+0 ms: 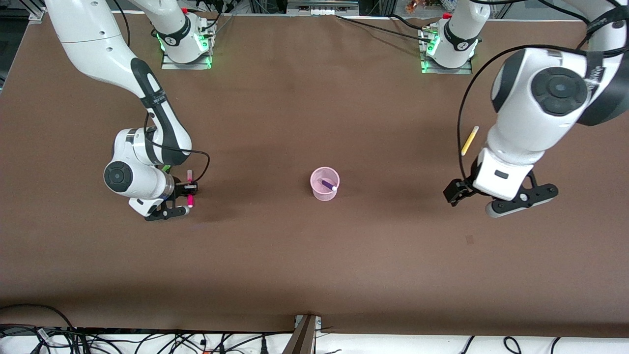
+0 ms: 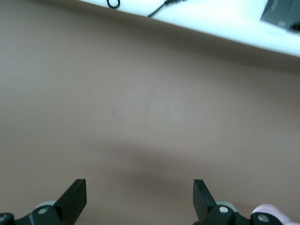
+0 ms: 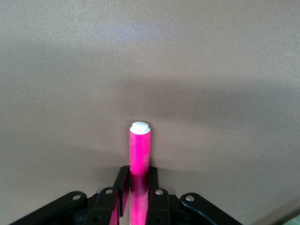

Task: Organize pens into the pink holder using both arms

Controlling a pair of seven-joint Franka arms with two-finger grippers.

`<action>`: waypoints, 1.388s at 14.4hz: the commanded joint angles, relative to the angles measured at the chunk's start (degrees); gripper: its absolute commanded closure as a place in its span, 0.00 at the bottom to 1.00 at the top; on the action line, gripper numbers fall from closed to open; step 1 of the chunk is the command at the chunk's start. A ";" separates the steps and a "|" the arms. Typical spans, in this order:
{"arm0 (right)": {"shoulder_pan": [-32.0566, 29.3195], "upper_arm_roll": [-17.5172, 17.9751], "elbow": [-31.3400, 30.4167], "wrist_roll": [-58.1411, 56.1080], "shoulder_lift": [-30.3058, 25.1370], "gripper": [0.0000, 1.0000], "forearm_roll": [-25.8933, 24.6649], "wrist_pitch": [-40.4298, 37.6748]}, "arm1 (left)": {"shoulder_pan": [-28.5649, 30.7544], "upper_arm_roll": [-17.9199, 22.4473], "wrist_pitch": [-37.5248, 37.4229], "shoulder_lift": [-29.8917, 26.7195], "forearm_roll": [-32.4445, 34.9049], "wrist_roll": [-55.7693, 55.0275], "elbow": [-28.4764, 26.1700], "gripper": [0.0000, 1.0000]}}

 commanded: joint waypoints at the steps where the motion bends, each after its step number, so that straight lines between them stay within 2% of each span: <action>1: 0.11 0.31 0.11 0.14 -0.11 0.95 1.06 0.33 | 3.31 -0.71 -3.87 -1.97 -3.29 8.89 -0.11 0.00; 2: 0.11 0.31 0.11 0.22 -0.37 0.99 1.06 0.15 | 4.36 -0.71 -5.01 -2.06 -3.64 11.61 -0.11 0.00; 4: 0.20 0.48 0.20 -1.00 -2.21 1.00 0.88 -0.02 | 6.38 -0.63 -7.56 -2.59 -3.73 17.49 -0.20 0.00; 7: 1.16 4.33 1.60 -0.13 -6.95 1.00 0.71 -4.14 | 10.42 -0.63 -8.27 -3.64 -7.07 24.54 -0.90 0.00; 10: 5.02 5.40 2.05 2.41 -12.74 1.00 0.97 -5.21 | 14.29 -0.71 -8.01 -4.08 -7.43 30.51 -3.44 0.00; 11: 6.16 7.40 2.05 4.51 -14.77 0.99 0.97 -5.21 | 15.09 -0.63 -7.66 -4.43 -7.43 32.10 -4.15 0.00; 13: 6.70 14.24 2.40 12.48 -17.59 0.99 0.36 -4.25 | 15.88 -0.63 -5.21 -5.48 -7.34 32.55 -7.12 0.00; 15: 7.23 18.65 5.29 18.66 -18.21 0.99 -0.08 -2.50 | 15.97 -0.54 -0.48 -7.94 -6.55 34.39 -12.65 0.00; 16: 8.19 20.07 6.34 20.16 -18.30 0.99 -0.35 -0.66 | 16.32 -0.45 0.42 -8.04 -6.55 35.36 -13.20 0.00; 18: 12.48 20.17 6.53 24.02 -18.04 0.96 -2.79 5.39 | 16.94 -0.45 0.43 -7.60 -6.55 35.72 -12.94 0.00; 20: 14.87 20.17 6.53 28.42 -17.34 0.94 -9.28 9.19 | 17.12 -0.54 0.51 -7.33 -6.64 35.63 -12.51 0.00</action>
